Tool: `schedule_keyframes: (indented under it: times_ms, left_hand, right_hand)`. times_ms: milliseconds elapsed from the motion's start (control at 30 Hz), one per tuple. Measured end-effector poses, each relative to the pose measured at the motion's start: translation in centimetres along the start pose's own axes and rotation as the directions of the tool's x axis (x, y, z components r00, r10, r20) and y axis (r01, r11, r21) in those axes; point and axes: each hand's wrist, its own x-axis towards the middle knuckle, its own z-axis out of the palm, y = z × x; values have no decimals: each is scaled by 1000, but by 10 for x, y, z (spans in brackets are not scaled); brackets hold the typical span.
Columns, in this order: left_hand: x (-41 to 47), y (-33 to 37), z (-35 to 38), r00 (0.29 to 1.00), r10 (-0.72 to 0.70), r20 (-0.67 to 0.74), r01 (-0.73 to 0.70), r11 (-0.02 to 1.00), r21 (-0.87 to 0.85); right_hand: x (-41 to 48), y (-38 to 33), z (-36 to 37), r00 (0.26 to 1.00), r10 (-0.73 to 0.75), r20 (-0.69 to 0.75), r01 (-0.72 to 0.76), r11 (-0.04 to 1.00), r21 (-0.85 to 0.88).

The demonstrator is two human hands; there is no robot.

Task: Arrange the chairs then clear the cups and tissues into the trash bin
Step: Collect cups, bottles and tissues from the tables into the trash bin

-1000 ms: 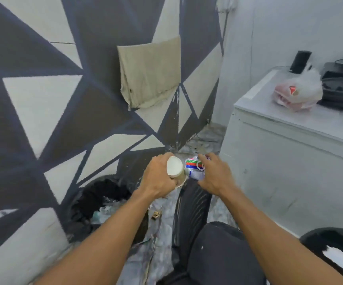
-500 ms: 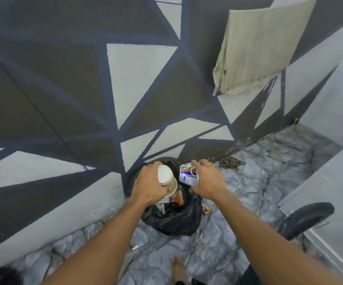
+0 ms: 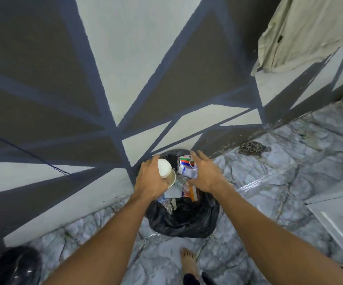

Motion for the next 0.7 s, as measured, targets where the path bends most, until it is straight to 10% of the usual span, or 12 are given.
schedule_keyframes:
  times_ms: [700]
  left_hand:
    - [-57, 24, 13, 965, 174, 196, -177, 984, 2]
  right_hand:
    - [-77, 24, -5, 995, 98, 7, -98, 990, 98]
